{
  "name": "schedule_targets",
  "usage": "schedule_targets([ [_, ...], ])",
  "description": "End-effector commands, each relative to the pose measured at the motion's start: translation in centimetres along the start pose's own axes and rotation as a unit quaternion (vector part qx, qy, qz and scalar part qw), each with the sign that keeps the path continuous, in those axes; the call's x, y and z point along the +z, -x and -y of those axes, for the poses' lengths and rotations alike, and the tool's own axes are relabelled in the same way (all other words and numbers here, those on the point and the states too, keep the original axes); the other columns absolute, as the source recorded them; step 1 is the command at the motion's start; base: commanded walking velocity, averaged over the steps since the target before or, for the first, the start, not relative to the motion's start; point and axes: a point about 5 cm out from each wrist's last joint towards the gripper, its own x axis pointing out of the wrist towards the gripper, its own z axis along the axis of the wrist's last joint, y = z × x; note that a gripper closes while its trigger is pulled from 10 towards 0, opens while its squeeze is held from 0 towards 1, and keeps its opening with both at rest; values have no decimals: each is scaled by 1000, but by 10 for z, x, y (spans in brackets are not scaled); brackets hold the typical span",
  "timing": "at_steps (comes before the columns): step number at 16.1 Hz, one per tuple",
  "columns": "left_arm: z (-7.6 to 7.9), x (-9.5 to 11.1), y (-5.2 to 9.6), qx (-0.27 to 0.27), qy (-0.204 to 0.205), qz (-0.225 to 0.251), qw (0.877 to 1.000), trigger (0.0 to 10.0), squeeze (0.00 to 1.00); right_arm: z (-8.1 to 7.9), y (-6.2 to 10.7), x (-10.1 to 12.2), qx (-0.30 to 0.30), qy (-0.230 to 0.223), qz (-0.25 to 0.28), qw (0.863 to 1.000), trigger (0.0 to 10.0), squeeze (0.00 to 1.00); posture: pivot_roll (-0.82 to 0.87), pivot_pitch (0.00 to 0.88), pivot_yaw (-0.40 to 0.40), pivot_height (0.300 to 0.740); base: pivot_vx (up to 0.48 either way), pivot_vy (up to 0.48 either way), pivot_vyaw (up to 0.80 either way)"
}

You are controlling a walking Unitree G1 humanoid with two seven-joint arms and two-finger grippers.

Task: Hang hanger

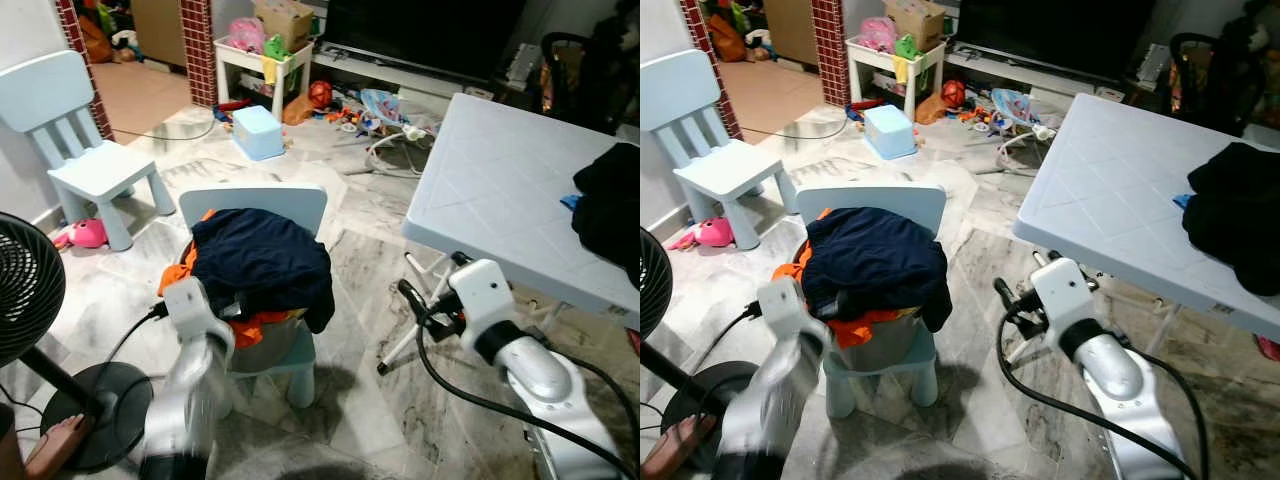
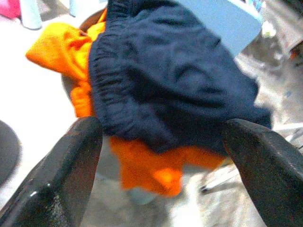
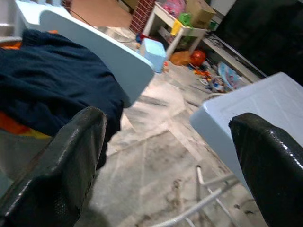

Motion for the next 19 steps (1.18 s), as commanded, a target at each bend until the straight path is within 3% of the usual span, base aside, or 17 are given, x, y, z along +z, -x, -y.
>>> schedule_targets([
  [1, -4, -1, 9, -13, -48, -1, 999, 10000, 0, 1, -6, 1, -6, -14, 6, 1000, 10000, 0, -136, 0, -113, 740, 0, 0, 0],
  [4, -32, -5, 23, -13, -105, -5, 994, 10000, 0, -2, -17, 2, -6, -24, 11, 1000, 10000, 0, -93, 0, -110, 740, 0, 0, 0],
  [6, -38, 2, 23, -15, -110, 14, 994, 10000, 0, -4, -21, 2, -10, -38, 19, 999, 10000, 0, -85, 0, -101, 740, 0, 0, 0],
  [8, -22, 19, 25, -35, -110, 65, 991, 10000, 0, -3, -24, 2, -24, -52, 24, 998, 10000, 0, -72, 0, -94, 740, 0, 0, 0],
  [11, -1, 25, 33, -71, -107, 112, 985, 10000, 0, -1, -27, -2, -47, -85, 23, 995, 10000, 0, -60, 0, -86, 740, 0, 0, 0],
  [13, 9, 28, 51, -115, -153, 158, 969, 10000, 0, 4, -26, -12, -72, -125, 14, 990, 10000, 0, -37, 0, -73, 740, 0, 0, 0],
  [19, -9, 26, 53, -108, -177, 159, 965, 10000, 0, 11, -26, -22, -92, -141, 8, 986, 10000, 0, -39, 0, -49, 740, 172, 0, 0],
])
